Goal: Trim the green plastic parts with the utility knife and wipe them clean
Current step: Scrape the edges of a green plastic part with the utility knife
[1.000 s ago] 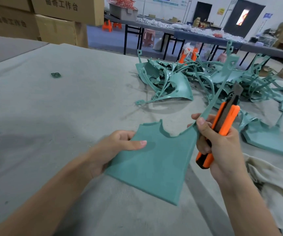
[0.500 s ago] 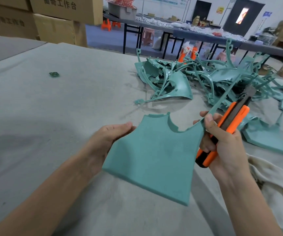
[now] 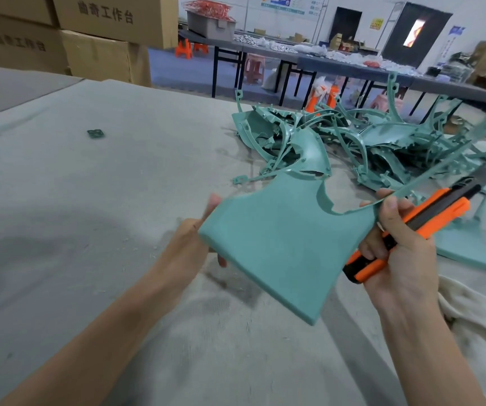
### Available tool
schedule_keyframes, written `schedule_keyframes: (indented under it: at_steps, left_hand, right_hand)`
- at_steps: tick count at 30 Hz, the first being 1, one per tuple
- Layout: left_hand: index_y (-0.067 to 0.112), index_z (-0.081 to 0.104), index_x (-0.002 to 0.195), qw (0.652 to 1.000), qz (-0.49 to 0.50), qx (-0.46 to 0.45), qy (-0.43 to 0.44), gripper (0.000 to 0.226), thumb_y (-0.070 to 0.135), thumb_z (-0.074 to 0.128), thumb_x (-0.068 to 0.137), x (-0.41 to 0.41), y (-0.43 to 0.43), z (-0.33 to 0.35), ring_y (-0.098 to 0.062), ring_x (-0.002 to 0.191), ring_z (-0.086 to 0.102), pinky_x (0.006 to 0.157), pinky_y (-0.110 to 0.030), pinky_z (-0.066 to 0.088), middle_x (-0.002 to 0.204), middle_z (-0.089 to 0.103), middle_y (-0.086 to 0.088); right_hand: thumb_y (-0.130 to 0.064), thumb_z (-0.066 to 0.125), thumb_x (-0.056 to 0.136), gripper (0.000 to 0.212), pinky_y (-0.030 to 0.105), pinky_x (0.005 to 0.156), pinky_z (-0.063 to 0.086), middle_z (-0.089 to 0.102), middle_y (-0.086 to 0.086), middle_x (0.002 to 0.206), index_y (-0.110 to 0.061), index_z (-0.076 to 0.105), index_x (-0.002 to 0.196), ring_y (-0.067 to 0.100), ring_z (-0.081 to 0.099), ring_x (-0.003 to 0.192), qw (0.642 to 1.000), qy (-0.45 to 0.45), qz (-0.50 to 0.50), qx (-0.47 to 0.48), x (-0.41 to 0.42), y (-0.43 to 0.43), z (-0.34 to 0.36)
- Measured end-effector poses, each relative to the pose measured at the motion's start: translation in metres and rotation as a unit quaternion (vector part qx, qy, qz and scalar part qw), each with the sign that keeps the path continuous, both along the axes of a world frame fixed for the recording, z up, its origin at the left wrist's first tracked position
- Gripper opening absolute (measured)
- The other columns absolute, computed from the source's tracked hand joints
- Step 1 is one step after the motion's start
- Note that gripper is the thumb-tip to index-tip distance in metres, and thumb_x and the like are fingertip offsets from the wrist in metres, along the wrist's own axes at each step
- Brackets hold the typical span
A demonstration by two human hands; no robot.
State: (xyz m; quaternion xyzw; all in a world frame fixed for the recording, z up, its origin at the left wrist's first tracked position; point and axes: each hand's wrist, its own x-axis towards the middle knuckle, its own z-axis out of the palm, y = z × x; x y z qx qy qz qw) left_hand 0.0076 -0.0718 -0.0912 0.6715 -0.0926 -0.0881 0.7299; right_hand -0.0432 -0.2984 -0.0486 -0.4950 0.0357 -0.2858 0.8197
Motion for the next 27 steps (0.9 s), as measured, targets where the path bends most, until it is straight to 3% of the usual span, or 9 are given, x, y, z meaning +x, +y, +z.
schedule_keyframes:
  at_steps: [5,8,14,17,19,22,24,25,27]
  left_hand:
    - [0.021,0.071,0.115,0.982,-0.071,-0.170,0.044,0.082,0.081,0.033,0.076,-0.007,0.001,0.008,-0.023,0.116,0.061,0.089,-0.035,0.052,0.121,0.067,-0.011]
    - [0.021,0.070,0.117,0.962,-0.101,-0.253,0.013,0.051,0.050,0.074,0.076,-0.013,-0.002,0.009,-0.024,0.119,0.060,0.090,-0.033,0.052,0.126,0.065,-0.009]
    - [0.019,0.073,0.105,0.961,0.057,-0.267,-0.034,0.023,0.024,0.066,0.083,-0.016,-0.008,0.018,-0.020,0.108,0.066,0.081,-0.037,0.056,0.115,0.071,-0.003]
    - [0.035,0.076,0.082,0.958,0.202,-0.170,-0.112,0.010,0.031,0.067,0.081,-0.014,-0.005,0.020,-0.012,0.090,0.069,0.079,-0.035,0.057,0.091,0.074,0.011]
    - [0.038,0.069,0.064,0.937,0.302,-0.063,-0.164,0.016,0.041,0.067,0.080,-0.014,-0.003,0.018,-0.001,0.061,0.056,0.056,-0.018,0.047,0.065,0.062,0.018]
    - [0.038,0.058,0.060,0.877,0.362,0.106,-0.296,0.029,0.038,0.062,0.089,-0.016,-0.003,0.010,0.001,0.042,0.035,0.043,-0.007,0.024,0.048,0.044,0.017]
    - [0.026,0.072,0.079,0.837,0.349,0.166,-0.387,0.020,0.025,0.059,0.094,-0.018,-0.004,0.006,0.006,0.046,0.041,0.047,0.002,0.026,0.065,0.060,0.028]
    - [0.016,0.076,0.093,0.819,0.343,0.187,-0.420,0.018,0.020,0.058,0.093,-0.018,-0.004,0.004,0.010,0.057,0.050,0.055,0.006,0.029,0.094,0.065,0.015]
    - [0.005,0.071,0.110,0.791,0.323,0.220,-0.470,0.023,0.009,0.061,0.089,-0.016,-0.003,-0.003,0.007,0.091,0.059,0.078,0.006,0.035,0.103,0.058,0.026]
  right_hand:
    - [-0.013,0.063,0.088,0.015,0.017,0.040,0.030,0.066,-0.014,0.071,-0.022,0.051,0.085,0.004,0.033,0.037,0.998,-0.023,-0.054,0.001,-0.002,0.005,0.001]
    - [-0.013,0.061,0.090,0.015,0.017,0.040,0.030,0.067,-0.013,0.074,-0.022,0.050,0.086,0.005,0.032,0.037,0.999,-0.026,-0.031,-0.010,-0.002,0.010,-0.001]
    - [-0.029,0.074,0.078,0.020,0.018,0.041,0.031,0.064,-0.005,0.082,-0.021,0.064,0.092,0.008,0.033,0.040,0.996,0.050,-0.035,-0.059,-0.002,0.010,-0.003]
    - [-0.044,0.074,0.080,0.027,0.018,0.039,0.031,0.055,-0.006,0.073,-0.021,0.061,0.084,0.007,0.034,0.041,0.989,0.133,-0.035,-0.058,-0.002,0.008,-0.005]
    - [-0.054,0.069,0.078,0.038,0.017,0.037,0.029,0.050,-0.004,0.067,-0.018,0.058,0.081,0.007,0.034,0.041,0.973,0.211,0.047,-0.084,-0.001,0.012,-0.005]
    - [-0.076,0.050,0.083,0.062,0.021,0.043,0.030,0.048,-0.004,0.063,-0.016,0.064,0.086,0.009,0.037,0.047,0.937,0.214,0.114,-0.251,-0.004,0.027,-0.008]
    - [-0.069,0.040,0.093,0.057,0.021,0.048,0.032,0.046,-0.007,0.061,-0.018,0.064,0.086,0.007,0.039,0.051,0.920,0.106,0.094,-0.366,-0.009,0.038,-0.010]
    - [-0.066,0.039,0.094,0.054,0.024,0.050,0.032,0.043,-0.006,0.059,-0.017,0.063,0.086,0.008,0.038,0.052,0.910,0.059,0.087,-0.401,-0.012,0.042,-0.012]
    - [-0.070,0.038,0.093,0.058,0.029,0.050,0.029,0.038,0.002,0.059,-0.016,0.060,0.085,0.013,0.035,0.052,0.887,0.010,0.081,-0.455,-0.017,0.048,-0.013]
